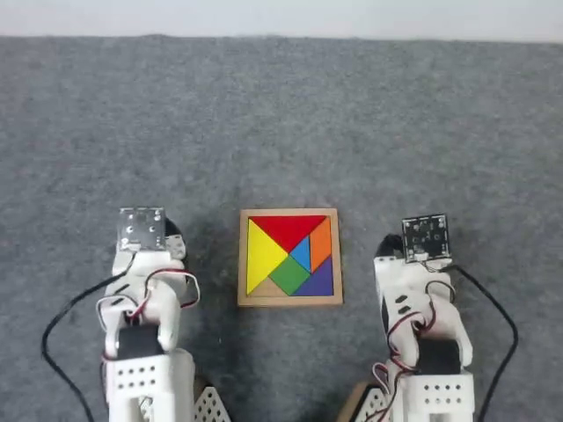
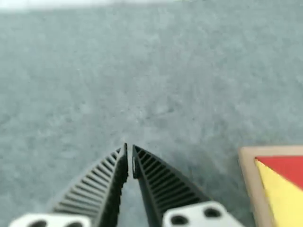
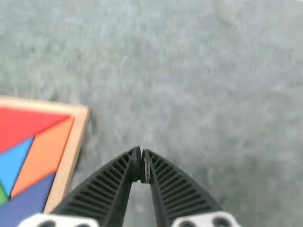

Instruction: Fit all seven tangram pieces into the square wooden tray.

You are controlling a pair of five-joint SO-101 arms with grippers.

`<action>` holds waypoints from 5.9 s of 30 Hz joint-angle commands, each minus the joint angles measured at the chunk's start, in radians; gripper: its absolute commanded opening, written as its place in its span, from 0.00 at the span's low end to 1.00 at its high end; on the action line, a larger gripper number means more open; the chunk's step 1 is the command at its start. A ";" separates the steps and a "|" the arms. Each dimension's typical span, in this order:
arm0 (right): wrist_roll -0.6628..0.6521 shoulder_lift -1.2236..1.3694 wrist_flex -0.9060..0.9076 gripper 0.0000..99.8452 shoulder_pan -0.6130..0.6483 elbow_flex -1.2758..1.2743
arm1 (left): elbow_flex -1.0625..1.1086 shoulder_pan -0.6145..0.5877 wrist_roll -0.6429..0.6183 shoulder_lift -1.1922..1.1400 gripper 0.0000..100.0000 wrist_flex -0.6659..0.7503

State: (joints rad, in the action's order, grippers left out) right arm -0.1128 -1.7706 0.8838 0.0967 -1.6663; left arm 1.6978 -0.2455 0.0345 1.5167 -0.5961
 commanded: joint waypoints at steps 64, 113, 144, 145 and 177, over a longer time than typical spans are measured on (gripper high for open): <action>-0.014 -0.044 0.427 0.01 -0.008 -0.015 | -0.015 0.006 0.032 0.301 0.01 -0.517; -0.014 -0.044 0.427 0.01 -0.008 -0.015 | -0.015 0.005 0.032 0.301 0.01 -0.519; -0.014 -0.044 0.427 0.01 -0.008 -0.015 | -0.015 0.005 0.032 0.299 0.01 -0.520; -0.014 -0.044 0.427 0.01 -0.008 -0.015 | -0.015 0.005 0.032 0.299 0.01 -0.520; -0.014 -0.044 0.427 0.01 -0.008 -0.015 | -0.015 0.005 0.032 0.299 0.01 -0.520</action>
State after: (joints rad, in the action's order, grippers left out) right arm -0.1128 -1.7937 1.3042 0.0982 -1.6663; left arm 1.6978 -0.2409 0.0621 1.7975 -1.1101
